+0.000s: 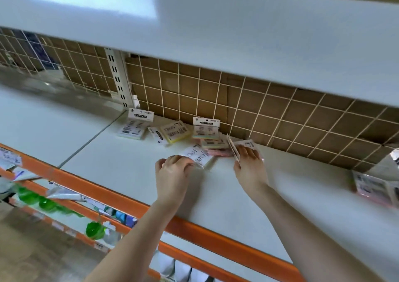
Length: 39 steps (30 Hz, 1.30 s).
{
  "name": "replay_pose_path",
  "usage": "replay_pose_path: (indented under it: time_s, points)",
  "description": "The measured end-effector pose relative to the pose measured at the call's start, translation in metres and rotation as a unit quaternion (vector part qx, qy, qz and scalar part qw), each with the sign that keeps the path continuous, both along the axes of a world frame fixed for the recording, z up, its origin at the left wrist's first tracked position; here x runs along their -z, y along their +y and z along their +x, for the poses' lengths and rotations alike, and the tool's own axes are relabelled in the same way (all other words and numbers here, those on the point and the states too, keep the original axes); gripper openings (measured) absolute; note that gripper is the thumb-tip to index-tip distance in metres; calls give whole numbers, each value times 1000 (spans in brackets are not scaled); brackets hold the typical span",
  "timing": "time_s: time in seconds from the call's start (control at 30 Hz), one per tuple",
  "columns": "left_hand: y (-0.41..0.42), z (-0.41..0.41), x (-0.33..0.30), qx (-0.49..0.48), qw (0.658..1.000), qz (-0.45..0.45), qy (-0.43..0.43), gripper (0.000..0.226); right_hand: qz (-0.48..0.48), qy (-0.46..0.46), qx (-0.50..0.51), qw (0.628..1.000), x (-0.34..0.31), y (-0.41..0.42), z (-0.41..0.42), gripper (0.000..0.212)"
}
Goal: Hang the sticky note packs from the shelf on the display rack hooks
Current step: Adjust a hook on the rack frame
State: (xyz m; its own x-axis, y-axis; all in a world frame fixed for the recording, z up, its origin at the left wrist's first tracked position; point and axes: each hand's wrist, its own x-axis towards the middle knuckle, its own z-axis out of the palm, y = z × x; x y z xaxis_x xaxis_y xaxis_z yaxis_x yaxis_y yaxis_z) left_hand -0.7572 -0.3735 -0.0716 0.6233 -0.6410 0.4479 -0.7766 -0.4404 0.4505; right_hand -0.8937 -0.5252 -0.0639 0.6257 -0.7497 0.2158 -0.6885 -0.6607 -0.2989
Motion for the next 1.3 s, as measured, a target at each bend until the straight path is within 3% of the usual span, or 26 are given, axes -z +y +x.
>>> replay_pose_path:
  time_s: [0.33,0.43,0.57,0.8,1.03,1.3]
  points:
    - [7,-7,-2,102,967,-118,-199,20,-23,20,16,999,-2,32,-33,32]
    - [11,-18,-6,145,968,-172,-108,20,20,-34,5,999,-8,40,-46,29]
    - [15,-34,-20,178,969,-170,11,28,115,-96,30,988,-17,46,-65,25]
    - [3,-67,-53,198,963,-149,108,12,250,-305,116,911,-52,48,-104,34]
    - [-15,-129,-72,216,952,-129,173,7,253,-385,166,872,-72,38,-170,35]
    - [-25,-218,-98,241,948,-116,173,8,209,-435,206,851,-91,37,-269,31]
